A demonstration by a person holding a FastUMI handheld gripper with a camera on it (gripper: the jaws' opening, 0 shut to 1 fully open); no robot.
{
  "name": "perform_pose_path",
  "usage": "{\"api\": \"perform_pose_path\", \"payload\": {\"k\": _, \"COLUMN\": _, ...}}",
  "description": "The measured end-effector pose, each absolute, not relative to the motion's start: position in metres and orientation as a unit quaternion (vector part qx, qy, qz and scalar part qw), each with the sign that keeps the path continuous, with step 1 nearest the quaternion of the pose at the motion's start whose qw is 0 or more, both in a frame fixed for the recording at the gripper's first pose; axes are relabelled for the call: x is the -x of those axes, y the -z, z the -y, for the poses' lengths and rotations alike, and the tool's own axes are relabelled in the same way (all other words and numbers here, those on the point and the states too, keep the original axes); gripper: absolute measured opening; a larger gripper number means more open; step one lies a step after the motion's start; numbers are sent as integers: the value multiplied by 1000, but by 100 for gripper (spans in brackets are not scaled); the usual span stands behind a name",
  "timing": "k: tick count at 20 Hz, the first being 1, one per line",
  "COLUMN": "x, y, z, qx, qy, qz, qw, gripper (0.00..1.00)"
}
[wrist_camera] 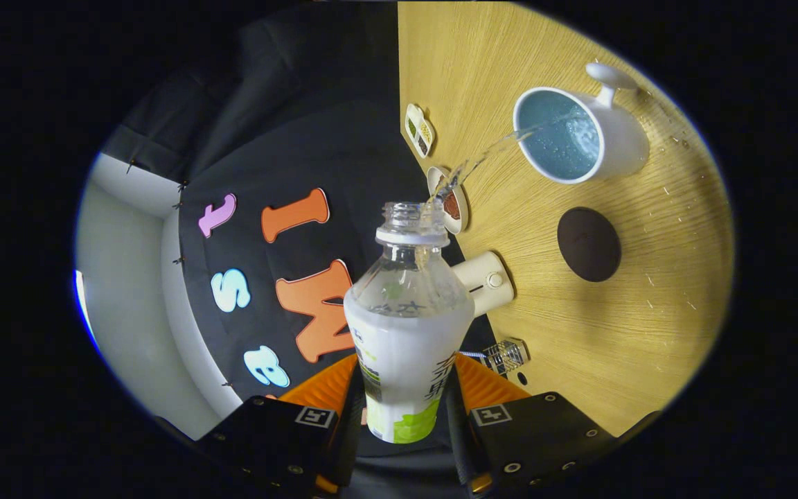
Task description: Take the bottle from table, then pour the juice into the cup, finally place the bottle on the coaster
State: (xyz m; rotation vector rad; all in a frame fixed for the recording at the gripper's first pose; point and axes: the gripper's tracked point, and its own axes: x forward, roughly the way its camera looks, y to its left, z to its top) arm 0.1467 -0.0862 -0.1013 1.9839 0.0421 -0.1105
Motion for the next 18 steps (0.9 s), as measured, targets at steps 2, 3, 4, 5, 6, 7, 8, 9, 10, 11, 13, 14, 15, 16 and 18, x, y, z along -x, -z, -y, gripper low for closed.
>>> {"api": "perform_pose_path", "payload": {"k": 2, "x": -148, "y": 99, "z": 87, "qx": -841, "qy": 46, "qz": -15, "qw": 538, "gripper": 57}}
{"api": "perform_pose_path", "payload": {"k": 3, "x": -150, "y": 98, "z": 86, "qx": -843, "qy": 46, "qz": -14, "qw": 536, "gripper": 57}}
{"api": "perform_pose_path", "payload": {"k": 4, "x": -150, "y": 97, "z": 86, "qx": -844, "qy": 45, "qz": -15, "qw": 535, "gripper": 57}}
{"api": "perform_pose_path", "payload": {"k": 5, "x": -151, "y": 97, "z": 85, "qx": -845, "qy": 45, "qz": -16, "qw": 533, "gripper": 57}}
{"api": "perform_pose_path", "payload": {"k": 6, "x": -150, "y": 96, "z": 86, "qx": -846, "qy": 44, "qz": -17, "qw": 532, "gripper": 57}}
{"api": "perform_pose_path", "payload": {"k": 7, "x": -151, "y": 96, "z": 85, "qx": -846, "qy": 44, "qz": -17, "qw": 530, "gripper": 57}}
{"api": "perform_pose_path", "payload": {"k": 8, "x": -153, "y": 95, "z": 84, "qx": -847, "qy": 44, "qz": -17, "qw": 529, "gripper": 57}}
{"api": "perform_pose_path", "payload": {"k": 9, "x": -154, "y": 94, "z": 84, "qx": -848, "qy": 44, "qz": -17, "qw": 527, "gripper": 57}}
{"api": "perform_pose_path", "payload": {"k": 10, "x": -153, "y": 94, "z": 85, "qx": -850, "qy": 43, "qz": -15, "qw": 524, "gripper": 57}}
{"api": "perform_pose_path", "payload": {"k": 11, "x": -153, "y": 93, "z": 86, "qx": -852, "qy": 42, "qz": -14, "qw": 521, "gripper": 57}}
{"api": "perform_pose_path", "payload": {"k": 13, "x": -153, "y": 93, "z": 87, "qx": -855, "qy": 42, "qz": -12, "qw": 516, "gripper": 57}}
{"api": "perform_pose_path", "payload": {"k": 14, "x": -152, "y": 92, "z": 88, "qx": -856, "qy": 42, "qz": -12, "qw": 515, "gripper": 57}}
{"api": "perform_pose_path", "payload": {"k": 15, "x": -152, "y": 93, "z": 88, "qx": -857, "qy": 42, "qz": -12, "qw": 513, "gripper": 57}}
{"api": "perform_pose_path", "payload": {"k": 16, "x": -152, "y": 92, "z": 89, "qx": -859, "qy": 42, "qz": -11, "qw": 511, "gripper": 57}}
{"api": "perform_pose_path", "payload": {"k": 18, "x": -151, "y": 91, "z": 90, "qx": -862, "qy": 42, "qz": -7, "qw": 506, "gripper": 57}}
